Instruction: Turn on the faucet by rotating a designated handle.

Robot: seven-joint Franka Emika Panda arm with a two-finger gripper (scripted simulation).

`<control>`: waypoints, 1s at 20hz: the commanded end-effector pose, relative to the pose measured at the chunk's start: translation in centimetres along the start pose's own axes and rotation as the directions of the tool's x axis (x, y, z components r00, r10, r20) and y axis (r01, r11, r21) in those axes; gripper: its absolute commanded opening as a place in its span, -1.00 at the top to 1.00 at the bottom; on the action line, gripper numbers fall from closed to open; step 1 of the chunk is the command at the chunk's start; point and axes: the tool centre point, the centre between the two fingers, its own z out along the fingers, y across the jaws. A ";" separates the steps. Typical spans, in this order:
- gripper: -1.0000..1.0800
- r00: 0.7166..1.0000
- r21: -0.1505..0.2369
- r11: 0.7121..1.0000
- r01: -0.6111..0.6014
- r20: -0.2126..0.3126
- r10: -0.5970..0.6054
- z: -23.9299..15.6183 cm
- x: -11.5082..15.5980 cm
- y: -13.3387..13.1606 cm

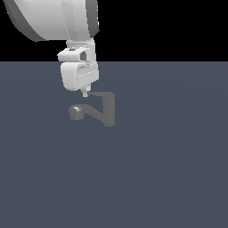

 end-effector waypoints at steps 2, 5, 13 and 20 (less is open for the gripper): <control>1.00 1.000 -0.004 1.000 -0.006 -0.003 0.006 0.1 1.0 0.9; 1.00 1.000 -0.005 1.000 -0.006 -0.003 0.006 0.1 1.3 1.4; 1.00 1.000 -0.002 1.000 -0.001 -0.001 0.001 0.0 4.1 1.8; 1.00 1.000 -0.004 1.000 -0.004 -0.002 0.004 0.1 7.8 2.5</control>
